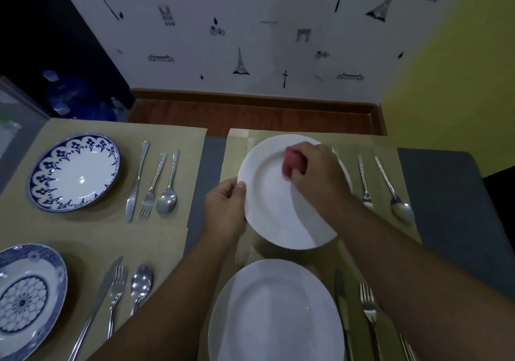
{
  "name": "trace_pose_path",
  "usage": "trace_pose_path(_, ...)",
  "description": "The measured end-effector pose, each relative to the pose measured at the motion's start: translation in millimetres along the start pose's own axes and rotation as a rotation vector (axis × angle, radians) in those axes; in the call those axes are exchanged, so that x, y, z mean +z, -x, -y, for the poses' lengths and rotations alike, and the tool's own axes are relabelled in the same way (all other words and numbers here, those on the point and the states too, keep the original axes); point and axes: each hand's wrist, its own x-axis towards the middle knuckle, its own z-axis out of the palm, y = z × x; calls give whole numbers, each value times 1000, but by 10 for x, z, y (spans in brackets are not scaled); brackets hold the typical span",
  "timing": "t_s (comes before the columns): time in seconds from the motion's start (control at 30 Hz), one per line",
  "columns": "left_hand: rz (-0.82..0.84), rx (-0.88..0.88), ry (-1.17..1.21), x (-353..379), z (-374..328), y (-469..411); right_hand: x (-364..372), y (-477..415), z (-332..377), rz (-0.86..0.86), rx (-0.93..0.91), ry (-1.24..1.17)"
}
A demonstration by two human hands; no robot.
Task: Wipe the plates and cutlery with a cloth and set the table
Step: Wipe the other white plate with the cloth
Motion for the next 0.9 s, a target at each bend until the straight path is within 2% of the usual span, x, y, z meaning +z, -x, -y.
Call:
trace_pose_path(0.2, -4, -42, -59, 112, -34, -384, 50, 182, -347, 9, 41, -9)
trace_pose_path(0.43, -10, -151, -73, 187, 81, -645, 180, 223, -390, 28, 63, -9)
trace_pose_path(0.53, -11, -118, -177, 218, 110, -694, 203, 199, -400, 43, 58, 18)
trace_pose_path(0.67, 2, -104, -184, 228, 91, -707, 219, 181, -382, 43, 40, 33)
trace_pose_path(0.73, 32, -50, -221, 215, 88, -672, 229, 179, -370, 49, 39, 34)
trace_pose_path(0.9, 55, 240, -485, 154, 88, -522, 213, 214, -311, 40, 8, 29)
